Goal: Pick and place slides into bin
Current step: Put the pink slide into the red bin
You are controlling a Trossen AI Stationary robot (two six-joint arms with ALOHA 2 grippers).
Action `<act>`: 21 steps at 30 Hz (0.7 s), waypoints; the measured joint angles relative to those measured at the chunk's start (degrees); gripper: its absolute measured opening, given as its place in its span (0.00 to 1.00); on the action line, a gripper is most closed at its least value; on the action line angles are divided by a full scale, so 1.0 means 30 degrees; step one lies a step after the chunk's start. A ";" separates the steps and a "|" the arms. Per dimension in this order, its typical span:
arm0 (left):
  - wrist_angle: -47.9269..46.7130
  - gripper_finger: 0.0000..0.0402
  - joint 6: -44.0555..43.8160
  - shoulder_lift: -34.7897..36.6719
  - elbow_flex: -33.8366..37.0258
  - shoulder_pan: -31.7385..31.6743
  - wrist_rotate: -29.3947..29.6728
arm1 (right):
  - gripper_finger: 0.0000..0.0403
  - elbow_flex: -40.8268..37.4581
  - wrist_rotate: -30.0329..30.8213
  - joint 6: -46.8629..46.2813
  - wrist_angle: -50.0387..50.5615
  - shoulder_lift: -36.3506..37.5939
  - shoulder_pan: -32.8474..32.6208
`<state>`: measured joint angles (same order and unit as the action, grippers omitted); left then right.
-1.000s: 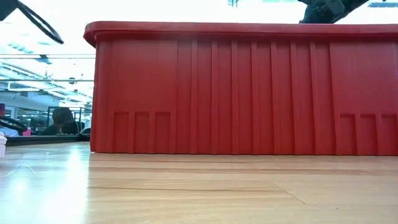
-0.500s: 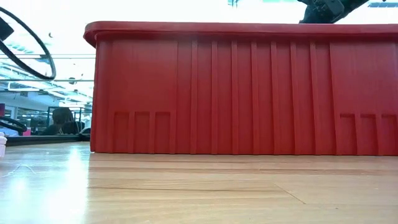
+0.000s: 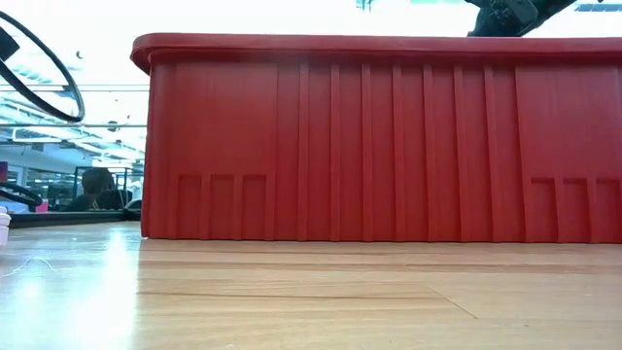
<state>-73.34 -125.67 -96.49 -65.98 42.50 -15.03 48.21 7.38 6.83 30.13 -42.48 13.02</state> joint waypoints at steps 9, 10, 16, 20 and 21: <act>0.0328 0.29 -0.0590 0.0005 0.0000 0.0002 0.0022 | 0.42 0.0000 0.0007 0.0015 0.0007 0.0000 0.0002; 0.0427 0.29 -0.0565 0.0007 0.0000 0.0004 0.0029 | 0.42 0.0000 0.0007 0.0015 0.0007 -0.0007 0.0002; 0.0523 0.29 -0.0414 0.0007 0.0020 0.0007 0.0029 | 0.42 0.0000 0.0007 0.0102 0.0007 0.0000 0.0007; 0.1032 0.29 -0.0406 0.0007 0.0648 0.0009 0.0016 | 0.42 0.0000 0.0007 0.0102 0.0007 0.0000 0.0007; 0.1334 0.29 -0.0406 0.0007 0.0832 0.0007 0.0015 | 0.42 0.0000 0.0007 0.0102 0.0007 -0.0001 0.0007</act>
<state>-69.34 -126.89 -96.47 -63.48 42.52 -14.98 48.21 7.40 7.14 30.15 -42.48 13.04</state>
